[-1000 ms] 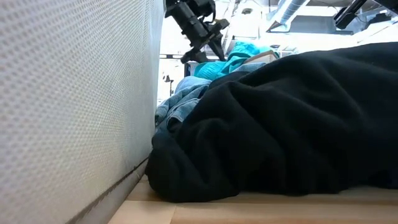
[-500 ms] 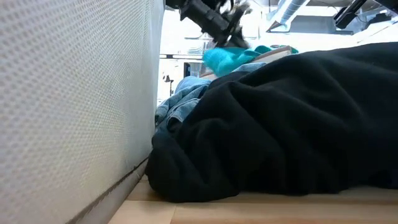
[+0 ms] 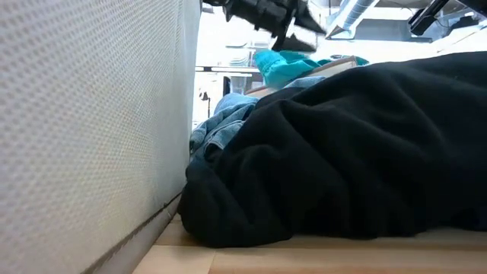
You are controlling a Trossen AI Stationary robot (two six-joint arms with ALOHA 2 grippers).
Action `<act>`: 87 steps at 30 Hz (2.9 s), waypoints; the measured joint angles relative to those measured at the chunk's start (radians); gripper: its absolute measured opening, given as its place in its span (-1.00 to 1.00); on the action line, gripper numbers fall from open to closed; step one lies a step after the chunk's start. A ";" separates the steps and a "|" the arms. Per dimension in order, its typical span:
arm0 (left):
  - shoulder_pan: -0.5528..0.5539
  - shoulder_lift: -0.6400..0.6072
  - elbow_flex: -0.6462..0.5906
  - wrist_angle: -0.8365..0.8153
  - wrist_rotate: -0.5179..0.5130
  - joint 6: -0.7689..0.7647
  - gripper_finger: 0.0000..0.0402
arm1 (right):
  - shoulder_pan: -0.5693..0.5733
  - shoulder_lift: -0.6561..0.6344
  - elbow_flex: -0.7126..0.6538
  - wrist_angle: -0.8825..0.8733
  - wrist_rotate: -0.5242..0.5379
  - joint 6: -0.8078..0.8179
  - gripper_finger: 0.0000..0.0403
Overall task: Sort clothes
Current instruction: Put the blue shirt into the top laundry organizer, then put the light blue pants into the top laundry organizer
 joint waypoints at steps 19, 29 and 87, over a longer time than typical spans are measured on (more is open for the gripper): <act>-0.011 -0.006 0.190 -0.750 -0.106 0.135 -0.26 | 0.000 0.000 0.000 -0.003 0.000 -0.002 -0.82; -0.014 0.009 0.070 -0.571 -0.229 0.206 -0.33 | -0.002 0.000 0.000 -0.007 0.000 -0.002 -0.82; -0.080 -0.007 -0.069 -0.891 -0.214 0.191 0.41 | 0.047 0.309 0.202 -0.163 0.077 -0.104 -0.46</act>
